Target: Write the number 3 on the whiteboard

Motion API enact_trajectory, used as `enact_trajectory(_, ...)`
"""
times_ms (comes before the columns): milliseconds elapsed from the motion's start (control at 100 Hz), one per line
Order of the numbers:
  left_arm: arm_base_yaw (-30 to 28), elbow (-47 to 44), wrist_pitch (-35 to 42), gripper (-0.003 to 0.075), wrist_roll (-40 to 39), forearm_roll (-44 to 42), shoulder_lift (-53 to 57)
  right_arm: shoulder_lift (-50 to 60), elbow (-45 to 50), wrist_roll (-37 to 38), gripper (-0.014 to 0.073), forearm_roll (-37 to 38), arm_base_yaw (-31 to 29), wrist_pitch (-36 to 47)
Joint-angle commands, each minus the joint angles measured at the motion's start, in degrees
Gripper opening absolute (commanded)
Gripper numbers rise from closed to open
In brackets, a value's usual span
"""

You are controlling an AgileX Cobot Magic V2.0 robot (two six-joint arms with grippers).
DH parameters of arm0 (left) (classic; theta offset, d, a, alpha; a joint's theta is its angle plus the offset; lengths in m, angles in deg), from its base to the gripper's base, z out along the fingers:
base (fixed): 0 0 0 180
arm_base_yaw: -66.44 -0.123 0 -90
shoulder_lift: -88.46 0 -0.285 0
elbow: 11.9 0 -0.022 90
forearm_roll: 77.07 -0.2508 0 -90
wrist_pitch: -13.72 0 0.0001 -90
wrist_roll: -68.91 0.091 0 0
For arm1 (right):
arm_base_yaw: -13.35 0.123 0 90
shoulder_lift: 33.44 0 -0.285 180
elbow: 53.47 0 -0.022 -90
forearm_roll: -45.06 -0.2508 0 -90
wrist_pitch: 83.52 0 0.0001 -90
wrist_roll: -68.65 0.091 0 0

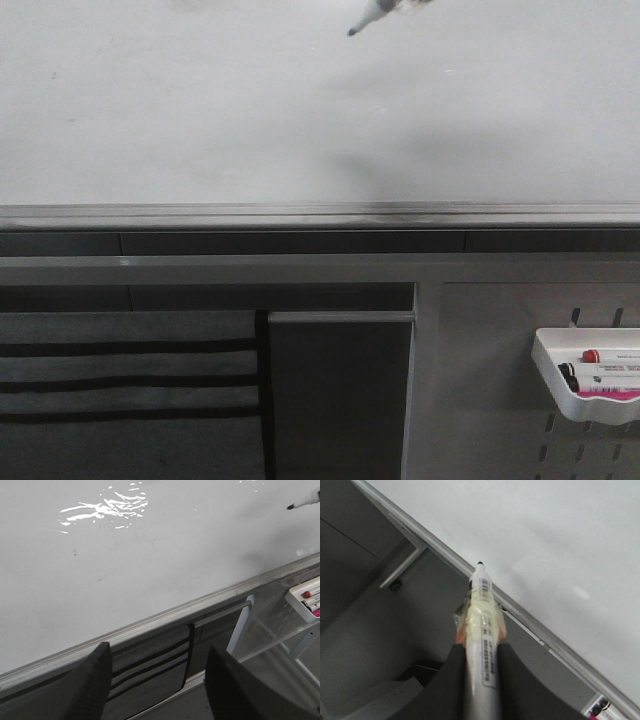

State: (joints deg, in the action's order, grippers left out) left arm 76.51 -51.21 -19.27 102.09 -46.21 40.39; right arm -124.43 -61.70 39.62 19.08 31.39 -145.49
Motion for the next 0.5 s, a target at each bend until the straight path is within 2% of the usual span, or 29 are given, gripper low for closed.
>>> enact_trajectory(0, -0.1, 1.6, 3.9, 0.0388, -0.6, 1.8, 0.1, -1.1, -4.9, 1.5, -0.002, 2.6, 2.3, 2.6)
enact_trajectory(160, -0.1, 1.6, 4.1, 0.0388, -0.6, 1.7, 0.1, -6.5, -12.3, 2.2, -0.002, 2.0, 2.2, -1.0)
enact_trajectory(330, -0.1, 1.6, 5.1, 0.0388, -0.6, 1.7, 0.1, -14.0, -21.6, 2.2, -0.002, 1.6, 2.2, -8.7)
enact_trajectory(490, -0.1, 1.6, 5.4, 0.0388, -0.6, 1.5, 0.1, -17.6, -26.5, 2.2, -0.002, 1.6, 2.2, -6.7)
